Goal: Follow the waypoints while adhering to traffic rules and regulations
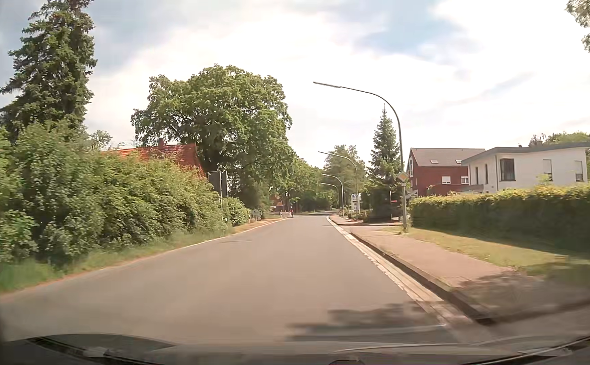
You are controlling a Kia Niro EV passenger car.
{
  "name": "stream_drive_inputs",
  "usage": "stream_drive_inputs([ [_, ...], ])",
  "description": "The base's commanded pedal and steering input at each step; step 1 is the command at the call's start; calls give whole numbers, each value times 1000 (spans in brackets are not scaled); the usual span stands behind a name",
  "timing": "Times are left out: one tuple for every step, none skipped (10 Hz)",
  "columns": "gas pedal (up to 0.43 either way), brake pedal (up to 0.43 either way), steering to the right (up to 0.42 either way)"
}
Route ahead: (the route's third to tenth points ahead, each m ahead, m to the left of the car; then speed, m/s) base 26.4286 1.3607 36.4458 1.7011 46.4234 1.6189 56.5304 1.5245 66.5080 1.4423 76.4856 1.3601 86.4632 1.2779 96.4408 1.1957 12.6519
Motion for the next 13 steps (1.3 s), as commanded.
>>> stream_drive_inputs([
  [157, 0, 0],
  [157, 0, 0],
  [150, 0, 0],
  [150, 0, 0],
  [150, 0, 0],
  [150, 0, 0],
  [150, 0, 0],
  [130, 0, 0],
  [110, 0, -1],
  [98, 0, -1],
  [87, 0, -1],
  [87, 0, 0],
  [98, 0, -1],
])
